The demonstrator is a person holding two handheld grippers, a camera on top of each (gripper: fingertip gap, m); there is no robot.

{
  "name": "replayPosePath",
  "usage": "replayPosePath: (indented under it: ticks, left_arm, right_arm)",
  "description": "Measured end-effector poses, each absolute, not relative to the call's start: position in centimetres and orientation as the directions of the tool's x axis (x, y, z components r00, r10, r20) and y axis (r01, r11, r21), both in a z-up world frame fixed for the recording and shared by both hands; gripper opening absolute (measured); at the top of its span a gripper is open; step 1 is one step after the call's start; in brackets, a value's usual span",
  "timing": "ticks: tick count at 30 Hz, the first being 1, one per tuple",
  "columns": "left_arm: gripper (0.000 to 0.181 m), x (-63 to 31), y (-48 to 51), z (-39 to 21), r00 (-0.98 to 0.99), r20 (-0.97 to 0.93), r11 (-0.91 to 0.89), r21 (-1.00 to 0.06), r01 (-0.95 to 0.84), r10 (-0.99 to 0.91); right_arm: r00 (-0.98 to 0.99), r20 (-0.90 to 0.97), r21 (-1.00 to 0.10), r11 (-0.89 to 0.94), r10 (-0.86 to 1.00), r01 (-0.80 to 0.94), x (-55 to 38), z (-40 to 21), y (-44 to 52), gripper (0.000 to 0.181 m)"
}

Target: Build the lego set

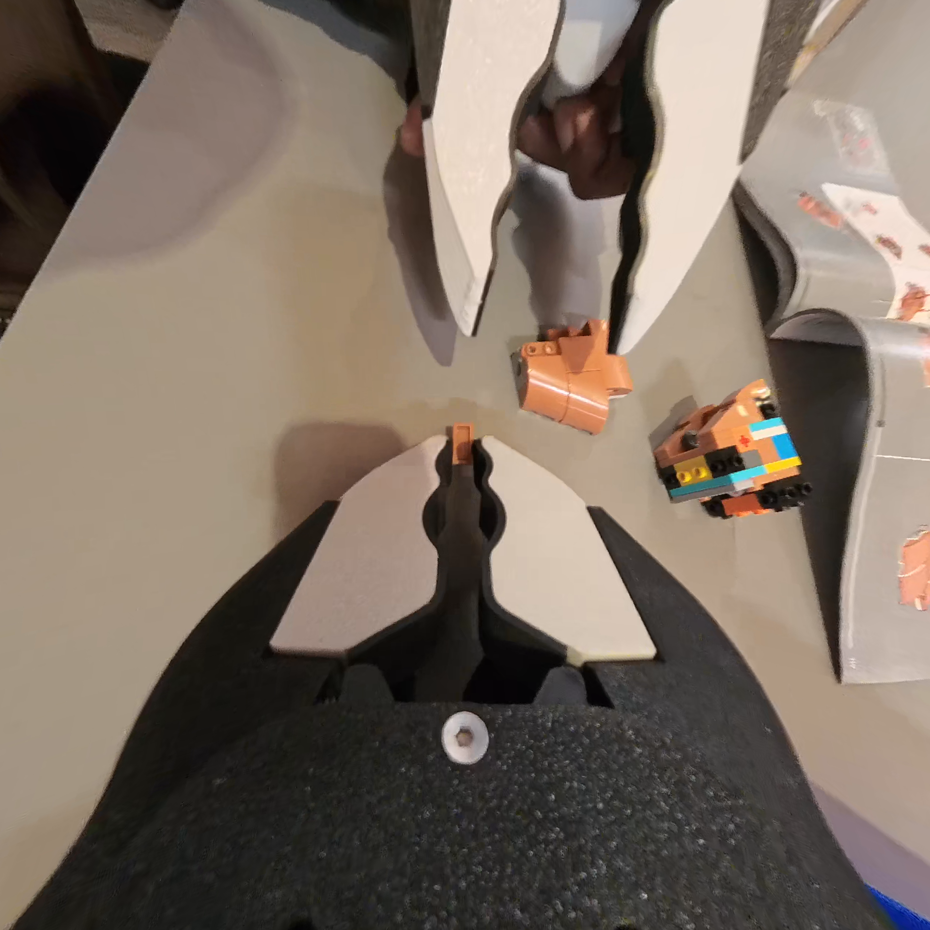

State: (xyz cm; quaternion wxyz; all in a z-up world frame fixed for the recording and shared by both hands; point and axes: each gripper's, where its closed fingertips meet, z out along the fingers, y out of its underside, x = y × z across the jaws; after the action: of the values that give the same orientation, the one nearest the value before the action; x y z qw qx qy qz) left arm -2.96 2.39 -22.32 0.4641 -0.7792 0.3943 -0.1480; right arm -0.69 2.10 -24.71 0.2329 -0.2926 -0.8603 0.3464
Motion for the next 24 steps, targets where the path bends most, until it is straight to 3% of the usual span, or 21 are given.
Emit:
replayPosePath:
  ticks: [4,8,16,24]
  left_arm:
    - [0.045,-2.5,2.2,-21.9,0.640,-0.095,-0.257,-0.863,-0.435,-0.762]
    - [0.044,-1.7,2.1,-19.7,0.624,0.083,-0.279,-0.934,-0.222,-0.777]
    - [0.041,-0.7,0.9,-15.9,0.366,0.452,-0.410,-0.892,0.192,-0.814]
    - [0.033,0.1,-0.3,-14.7,0.163,0.529,-0.475,-0.834,0.280,-0.833]
  right_arm:
    - [-0.666,0.317,-0.791,0.575,0.676,0.207,-1.6,-22.3,2.2,0.007]
    - [-0.567,0.491,-0.808,0.589,0.662,-0.012,-2.1,-19.4,2.0,0.007]
    - [-0.343,0.725,-0.689,0.637,0.597,-0.346,-1.5,-15.2,0.5,0.007]
    - [-0.251,0.815,-0.575,0.677,0.522,-0.459,-0.6,-14.1,-1.4,0.007]
